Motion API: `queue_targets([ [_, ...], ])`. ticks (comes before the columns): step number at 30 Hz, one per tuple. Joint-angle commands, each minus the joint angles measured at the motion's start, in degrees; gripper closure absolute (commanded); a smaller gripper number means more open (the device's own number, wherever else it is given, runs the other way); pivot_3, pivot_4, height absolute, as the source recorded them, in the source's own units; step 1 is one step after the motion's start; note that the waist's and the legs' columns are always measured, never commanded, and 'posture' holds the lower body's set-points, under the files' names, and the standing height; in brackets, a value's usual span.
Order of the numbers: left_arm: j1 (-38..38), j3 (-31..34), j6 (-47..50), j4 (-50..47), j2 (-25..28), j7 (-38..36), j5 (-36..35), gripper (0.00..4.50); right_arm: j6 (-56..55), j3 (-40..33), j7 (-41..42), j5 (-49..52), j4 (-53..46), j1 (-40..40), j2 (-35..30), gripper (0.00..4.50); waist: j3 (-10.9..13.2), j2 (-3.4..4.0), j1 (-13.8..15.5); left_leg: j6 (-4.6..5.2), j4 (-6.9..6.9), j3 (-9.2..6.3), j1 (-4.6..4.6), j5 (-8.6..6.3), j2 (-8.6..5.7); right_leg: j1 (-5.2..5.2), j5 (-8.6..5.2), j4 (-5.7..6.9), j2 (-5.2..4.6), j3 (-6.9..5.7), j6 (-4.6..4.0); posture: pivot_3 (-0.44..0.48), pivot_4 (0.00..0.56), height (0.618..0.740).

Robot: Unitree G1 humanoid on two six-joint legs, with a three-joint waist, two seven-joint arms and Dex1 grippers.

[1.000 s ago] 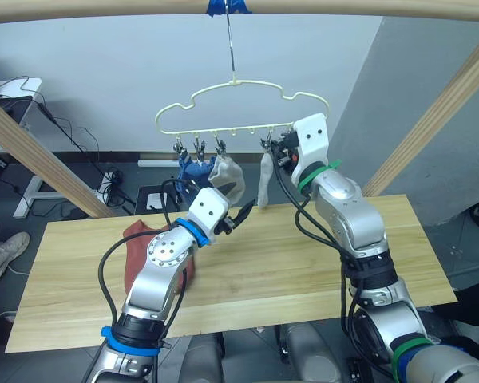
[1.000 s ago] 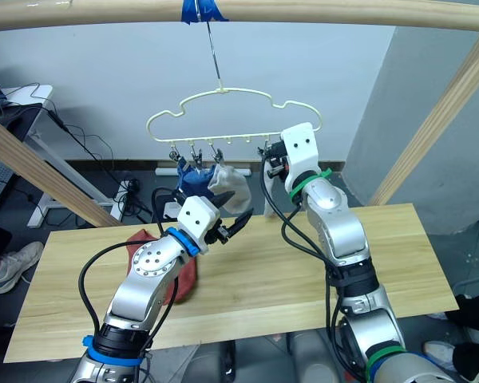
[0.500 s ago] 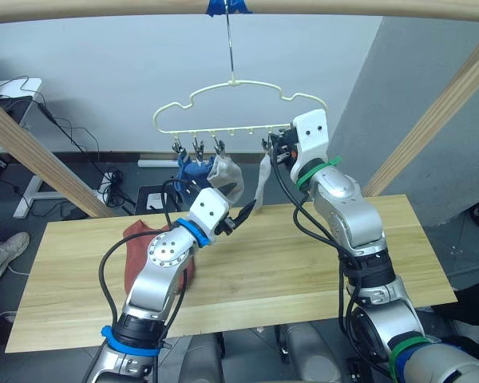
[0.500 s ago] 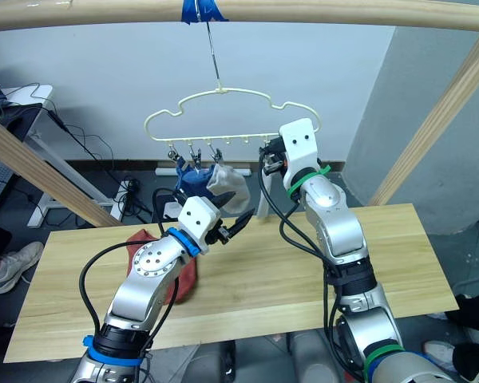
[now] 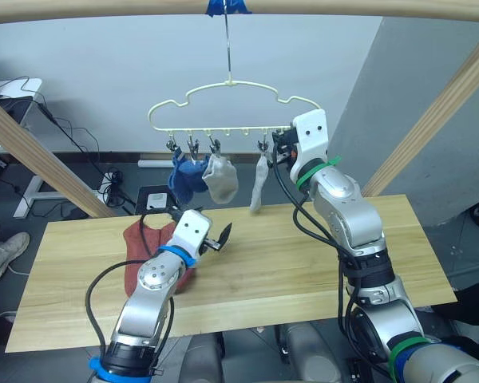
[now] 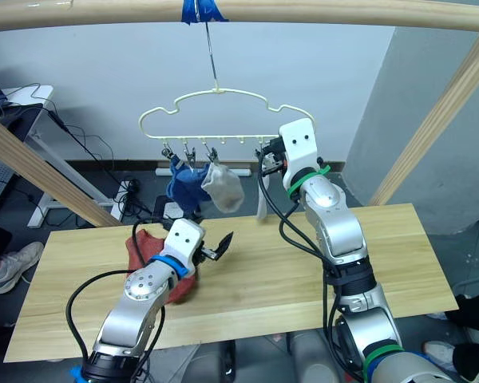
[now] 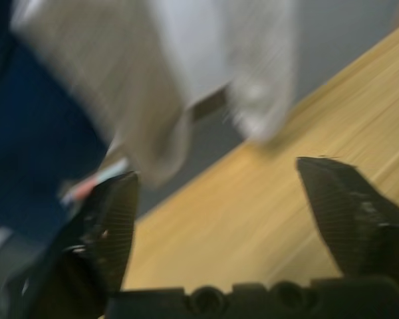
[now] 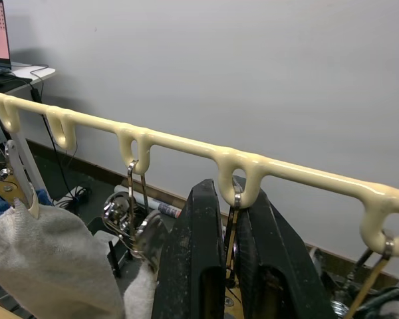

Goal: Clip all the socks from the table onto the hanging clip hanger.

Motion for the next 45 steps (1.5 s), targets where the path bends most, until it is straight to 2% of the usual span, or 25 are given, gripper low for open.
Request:
queue_targets([
  [1,-0.66,4.53,4.64,3.25,-1.28,4.57,-0.58,0.03,-0.28,-0.82,0.75,0.67,-1.88,-0.75,-0.24,4.5,0.0,0.0,-0.04,0.01,0.0,0.0,0.01,0.0,0.0,0.0,-0.01,0.01,0.0,0.0,0.02,-0.197,0.246,0.74],
  [5,-4.77,8.58,8.13,10.97,-2.94,7.51,-2.22,0.03,0.23,-0.57,1.18,0.76,-2.03,-0.66,-0.22,4.5,0.0,0.0,0.05,0.02,0.0,-0.04,0.0,0.01,0.0,0.0,-0.01,0.02,0.01,-0.06,0.02,-0.197,0.254,0.74],
  [12,-9.63,8.05,8.92,20.91,-2.92,8.19,-1.56,0.03,1.09,-0.22,1.88,0.7,-2.64,-0.48,-0.06,4.5,0.0,0.0,0.06,0.02,0.0,-0.03,0.0,0.01,0.0,0.02,0.02,0.0,-0.01,-0.06,-0.03,-0.206,0.259,0.74],
  [17,-9.15,6.63,9.75,22.36,-2.69,7.19,-1.25,0.03,1.43,-0.2,2.08,0.58,-3.06,-0.3,0.06,4.5,0.0,0.0,0.03,0.02,0.0,-0.04,0.03,0.01,0.0,0.05,0.02,0.02,-0.01,-0.06,-0.03,-0.213,0.255,0.74],
  [21,-8.28,6.46,9.87,21.69,-2.74,7.13,-1.37,0.9,1.5,-0.24,2.23,0.53,-3.18,-0.31,0.1,4.5,0.0,0.0,0.03,0.02,0.0,-0.04,0.05,0.02,0.0,0.06,0.02,0.02,-0.01,-0.05,-0.03,-0.214,0.255,0.74],
  [33,-3.78,7.67,9.97,16.51,-4.52,4.77,-5.49,4.33,0.11,-0.36,2.36,0.4,-2.22,-1.09,0.17,4.5,-0.01,0.01,0.02,0.01,0.0,-0.02,0.06,0.02,0.0,0.06,0.02,0.02,-0.02,-0.04,-0.03,-0.214,0.241,0.74],
  [34,-3.62,7.67,9.56,16.31,-4.72,4.2,-5.96,4.48,0.09,-0.39,2.34,0.4,-2.18,-1.13,0.18,4.5,-0.01,0.01,0.02,0.01,0.0,-0.02,0.06,0.02,0.0,0.06,0.02,0.02,-0.02,-0.04,-0.03,-0.215,0.241,0.74],
  [36,-3.65,7.26,8.4,15.08,-5.68,2.33,-7.57,4.48,0.07,-0.47,2.27,0.41,-2.15,-1.2,0.19,4.5,-0.01,0.01,0.02,0.01,0.0,-0.01,0.06,0.02,0.0,0.06,0.01,0.02,-0.02,-0.04,-0.02,-0.217,0.242,0.74],
  [41,-5.06,-0.26,4.89,7.3,-9.45,-3.79,-9.38,4.48,0.27,-0.76,1.98,0.33,-2.3,-1.31,0.06,4.5,-0.01,0.01,0.14,0.01,0.0,0.0,0.0,0.02,-0.05,0.04,0.02,-0.02,-0.07,-0.04,-0.03,-0.223,0.243,0.74],
  [45,-8.07,-5.95,4.53,2.69,-14.9,-2.36,-8.54,4.48,0.94,-0.92,1.81,0.37,-2.96,-1.47,-0.05,4.5,-0.01,0.01,0.07,0.01,0.0,0.0,-0.05,0.02,-0.08,0.04,0.02,-0.06,-0.09,-0.03,-0.02,-0.231,0.243,0.74],
])
